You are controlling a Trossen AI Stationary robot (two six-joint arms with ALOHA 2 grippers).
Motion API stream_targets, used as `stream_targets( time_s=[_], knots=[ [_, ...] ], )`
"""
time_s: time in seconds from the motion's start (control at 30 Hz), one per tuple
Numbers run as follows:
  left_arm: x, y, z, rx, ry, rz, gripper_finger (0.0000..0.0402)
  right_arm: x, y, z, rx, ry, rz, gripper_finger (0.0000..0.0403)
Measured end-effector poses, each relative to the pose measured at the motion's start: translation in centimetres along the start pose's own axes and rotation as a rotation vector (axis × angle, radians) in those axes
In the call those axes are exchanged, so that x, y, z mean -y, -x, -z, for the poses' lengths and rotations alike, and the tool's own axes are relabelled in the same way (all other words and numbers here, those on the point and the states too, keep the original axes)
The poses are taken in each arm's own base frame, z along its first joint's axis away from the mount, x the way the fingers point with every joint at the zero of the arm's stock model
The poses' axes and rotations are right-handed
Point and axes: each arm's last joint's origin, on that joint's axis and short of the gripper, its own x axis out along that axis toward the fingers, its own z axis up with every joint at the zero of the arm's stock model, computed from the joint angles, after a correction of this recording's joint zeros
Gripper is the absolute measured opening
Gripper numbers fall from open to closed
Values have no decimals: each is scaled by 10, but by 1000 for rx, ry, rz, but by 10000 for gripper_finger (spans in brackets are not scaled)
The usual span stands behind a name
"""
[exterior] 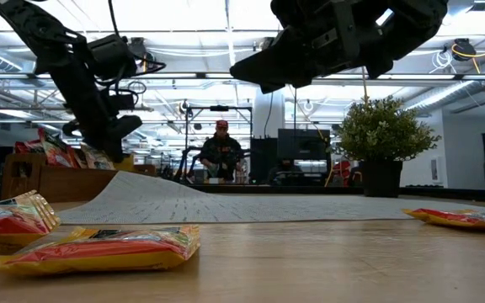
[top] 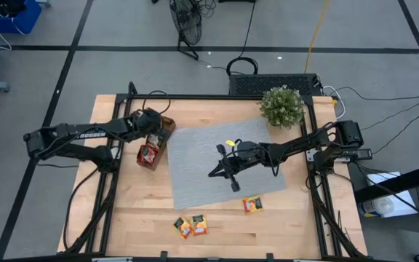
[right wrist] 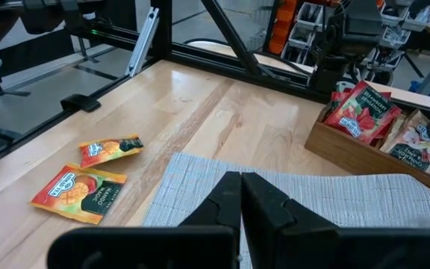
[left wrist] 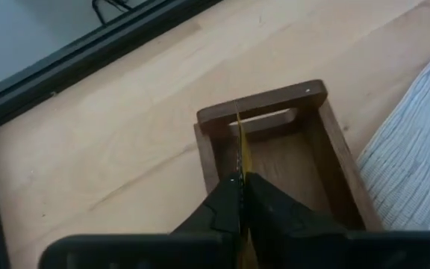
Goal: Pick & Place Tea
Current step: Put the yellow tea bag into the right section of the wooden organizer
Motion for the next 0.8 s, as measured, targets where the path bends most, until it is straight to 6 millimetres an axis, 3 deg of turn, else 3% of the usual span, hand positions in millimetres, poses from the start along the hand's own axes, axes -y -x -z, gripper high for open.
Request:
stream_targets(
  time_s=[0.23,0.43,0.63,0.8],
  knots=[
    [-1,0,0,4,-3,-26,83,0,0,0,-1,-1,0,0],
    [-2,6,-3,43,7,-10,168,0,0,0,-4,-1,-1,0],
    [-9,30,-11,159,32,51,244,0,0,0,-3,-2,-1,0],
    [-16,52,-15,261,65,119,279,0,0,0,-3,-2,-1,0]
  ],
)
